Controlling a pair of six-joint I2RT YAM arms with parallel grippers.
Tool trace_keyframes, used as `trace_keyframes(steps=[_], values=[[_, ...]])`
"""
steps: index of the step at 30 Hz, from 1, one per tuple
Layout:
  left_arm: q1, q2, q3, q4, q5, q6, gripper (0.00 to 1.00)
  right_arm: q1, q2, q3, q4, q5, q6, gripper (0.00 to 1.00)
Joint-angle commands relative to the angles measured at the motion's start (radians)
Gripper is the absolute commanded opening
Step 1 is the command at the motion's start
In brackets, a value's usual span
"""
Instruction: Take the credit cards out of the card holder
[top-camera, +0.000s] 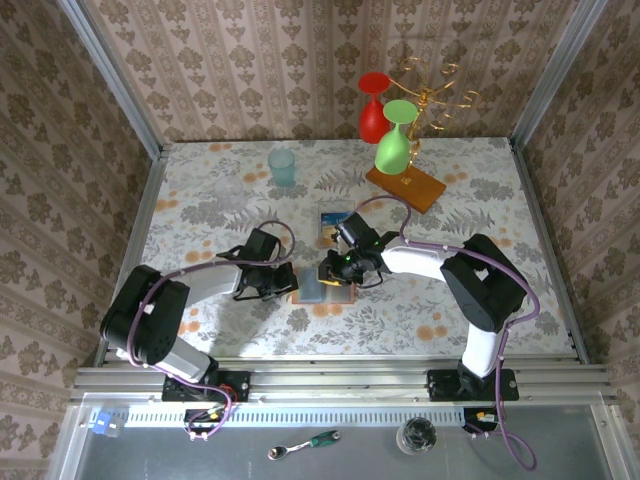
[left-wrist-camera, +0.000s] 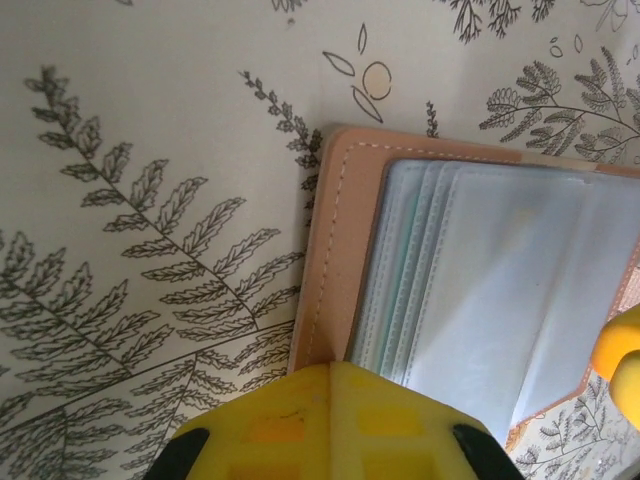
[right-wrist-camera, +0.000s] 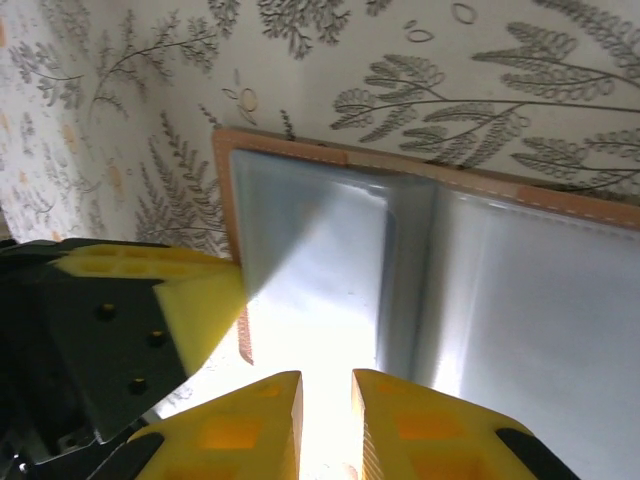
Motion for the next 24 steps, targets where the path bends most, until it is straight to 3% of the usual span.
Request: trace_keyframes(steps=[1,24], values=[[0.002,0.022,-0.018,0.005,-0.005,0.016,0.02,0.011,0.028,0.019,0.047,-0.055,0.029,0.22],[0.02,0.013,-0.012,-0.026,-0.004,0.035,0.02,0.001,0.028,-0.01,-0.038,0.028,-0.002,0.21]])
